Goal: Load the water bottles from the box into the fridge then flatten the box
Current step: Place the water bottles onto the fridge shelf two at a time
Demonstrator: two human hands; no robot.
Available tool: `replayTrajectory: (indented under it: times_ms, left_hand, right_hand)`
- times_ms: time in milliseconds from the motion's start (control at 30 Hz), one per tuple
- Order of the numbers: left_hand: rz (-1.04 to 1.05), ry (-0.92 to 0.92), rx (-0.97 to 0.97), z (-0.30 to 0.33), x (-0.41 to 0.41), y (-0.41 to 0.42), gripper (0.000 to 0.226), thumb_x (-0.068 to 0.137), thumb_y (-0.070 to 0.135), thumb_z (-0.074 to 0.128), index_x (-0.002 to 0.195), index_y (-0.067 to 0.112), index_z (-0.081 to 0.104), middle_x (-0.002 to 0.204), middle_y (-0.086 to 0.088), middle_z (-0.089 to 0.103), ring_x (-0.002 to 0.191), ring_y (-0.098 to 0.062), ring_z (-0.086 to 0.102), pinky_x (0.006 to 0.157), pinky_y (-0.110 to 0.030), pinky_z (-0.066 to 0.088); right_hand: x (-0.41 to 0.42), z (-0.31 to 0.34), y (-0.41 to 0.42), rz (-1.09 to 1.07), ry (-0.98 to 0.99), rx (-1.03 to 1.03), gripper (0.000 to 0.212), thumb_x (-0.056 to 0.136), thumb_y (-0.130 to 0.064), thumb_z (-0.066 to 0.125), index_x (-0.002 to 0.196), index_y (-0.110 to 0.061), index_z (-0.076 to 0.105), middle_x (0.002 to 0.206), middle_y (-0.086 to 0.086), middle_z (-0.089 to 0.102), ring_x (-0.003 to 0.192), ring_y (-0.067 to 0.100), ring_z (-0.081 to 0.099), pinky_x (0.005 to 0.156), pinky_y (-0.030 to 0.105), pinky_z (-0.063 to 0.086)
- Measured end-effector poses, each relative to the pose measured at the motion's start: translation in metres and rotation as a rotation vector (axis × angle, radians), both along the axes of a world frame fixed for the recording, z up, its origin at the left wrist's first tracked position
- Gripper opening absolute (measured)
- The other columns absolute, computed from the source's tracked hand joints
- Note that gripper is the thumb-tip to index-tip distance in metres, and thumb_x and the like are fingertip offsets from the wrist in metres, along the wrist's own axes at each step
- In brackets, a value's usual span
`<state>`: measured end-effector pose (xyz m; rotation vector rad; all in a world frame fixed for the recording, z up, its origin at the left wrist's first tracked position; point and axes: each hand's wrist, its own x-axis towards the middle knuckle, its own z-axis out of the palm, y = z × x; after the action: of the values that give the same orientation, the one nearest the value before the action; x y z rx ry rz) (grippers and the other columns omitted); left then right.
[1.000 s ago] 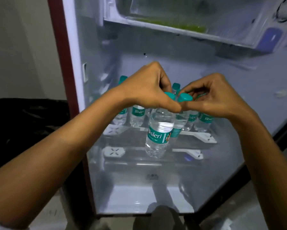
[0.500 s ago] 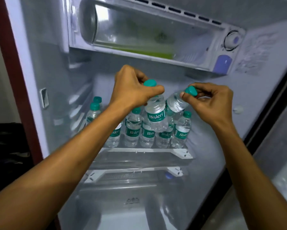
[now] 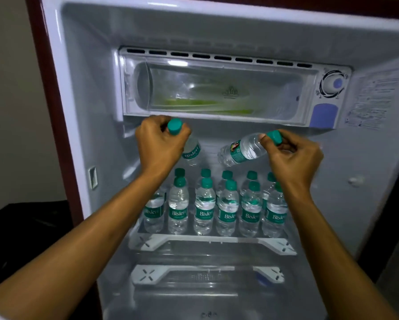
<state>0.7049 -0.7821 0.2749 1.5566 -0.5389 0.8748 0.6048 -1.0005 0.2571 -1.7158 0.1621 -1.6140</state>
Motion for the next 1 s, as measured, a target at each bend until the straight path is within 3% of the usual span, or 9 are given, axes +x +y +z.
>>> replayTrajectory:
  times_ms: [167,333,400,467,733,867,933,1000]
  left_hand:
    - [0.089,0.026,0.05,-0.01,0.034,0.002,0.024,0.08,0.03,0.069,0.075,0.006,0.065,0.069,-0.006,0.068,0.062,-0.022,0.066,0.058,-0.043,0.058]
    - [0.127,0.204,0.174,0.002,0.063,-0.016,0.016,0.084,0.011,0.069,0.097,0.002,0.066,0.1,-0.013,0.068,0.092,-0.023,0.064,0.078,-0.025,0.049]
    - [0.171,0.288,0.3,0.004,0.082,-0.021,0.024,0.085,0.012,0.069,0.105,0.0,0.066,0.111,-0.015,0.067,0.103,-0.028,0.064,0.084,-0.026,0.049]
    - [0.211,0.35,0.445,-0.002,0.101,-0.023,0.029,0.085,0.015,0.07,0.108,-0.002,0.066,0.116,-0.018,0.066,0.106,-0.031,0.063,0.089,-0.032,0.052]
    - [0.195,0.481,0.877,-0.02,0.151,-0.02,0.038,0.087,0.018,0.066,0.119,0.001,0.057,0.123,-0.018,0.059,0.111,-0.032,0.058,0.086,-0.033,0.047]
    - [0.161,0.632,1.049,-0.022,0.157,-0.019,0.041,0.085,0.012,0.068,0.121,0.003,0.05,0.123,-0.018,0.055,0.074,-0.02,0.059,0.05,-0.023,0.046]
    - [0.173,0.666,1.126,-0.024,0.158,-0.018,0.036,0.084,0.011,0.068,0.114,0.006,0.049,0.121,-0.016,0.055,0.07,-0.018,0.056,0.053,-0.025,0.046]
    - [0.195,0.682,1.171,-0.028,0.161,-0.017,0.038,0.084,0.011,0.067,0.117,0.004,0.05,0.12,-0.015,0.056,0.079,-0.021,0.055,0.062,-0.026,0.046]
  right_hand:
    - [0.047,0.0,0.015,0.009,-0.016,0.065,0.025,0.073,-0.035,0.08,0.09,-0.017,0.078,0.071,-0.008,0.069,0.062,0.01,0.065,0.066,0.036,0.059]
    - [0.097,-0.006,0.034,0.031,0.137,-0.076,0.016,0.076,-0.03,0.078,0.072,-0.017,0.071,0.064,-0.002,0.067,0.057,0.014,0.06,0.058,0.027,0.052]
    - [0.115,-0.009,0.042,0.053,0.249,-0.138,0.014,0.078,-0.028,0.078,0.076,-0.015,0.073,0.067,0.0,0.069,0.061,0.016,0.062,0.063,0.029,0.055]
    - [0.134,-0.012,0.046,0.05,0.392,-0.175,0.017,0.08,-0.029,0.077,0.089,-0.015,0.076,0.084,0.004,0.075,0.074,0.02,0.067,0.073,0.03,0.057]
    - [0.207,-0.036,0.045,0.159,0.758,-0.331,0.047,0.074,-0.042,0.082,0.105,-0.008,0.074,0.105,0.009,0.073,0.091,0.023,0.067,0.069,0.021,0.044]
    - [0.223,-0.042,0.047,0.199,0.905,-0.402,0.051,0.071,-0.039,0.085,0.108,-0.006,0.072,0.111,0.011,0.07,0.096,0.026,0.066,0.08,0.033,0.055]
    - [0.227,-0.045,0.05,0.203,0.97,-0.435,0.051,0.07,-0.039,0.086,0.106,-0.006,0.072,0.109,0.011,0.07,0.094,0.026,0.066,0.081,0.035,0.057]
    - [0.232,-0.046,0.052,0.2,1.015,-0.466,0.049,0.07,-0.04,0.086,0.103,-0.006,0.073,0.104,0.01,0.071,0.089,0.025,0.067,0.078,0.034,0.058]
